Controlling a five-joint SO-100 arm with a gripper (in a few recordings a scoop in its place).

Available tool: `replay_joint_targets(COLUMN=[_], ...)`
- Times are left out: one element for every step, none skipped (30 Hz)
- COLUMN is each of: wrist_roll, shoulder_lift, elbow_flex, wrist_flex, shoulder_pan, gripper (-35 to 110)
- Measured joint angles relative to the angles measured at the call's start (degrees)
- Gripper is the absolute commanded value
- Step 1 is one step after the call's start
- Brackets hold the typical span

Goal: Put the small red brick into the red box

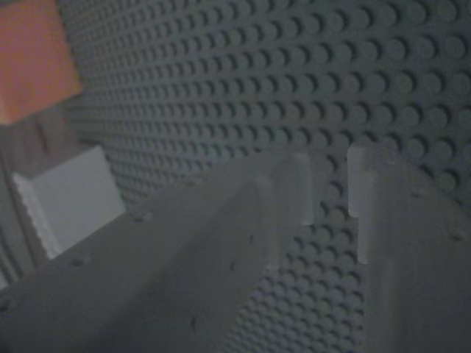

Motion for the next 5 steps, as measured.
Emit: replay_joint_targets(wrist_roll=[0.0, 0.0, 0.0, 0.0, 0.0], shoulder_lift=[0.0, 0.0, 0.0, 0.0, 0.0], elbow_flex=[0.0, 0.0, 0.0, 0.0, 0.0], wrist_flex=[0.0, 0.0, 0.0, 0.0, 0.0], shoulder_pan=[0.0, 0.0, 0.0, 0.0, 0.0], gripper=[0, 0, 0, 0, 0])
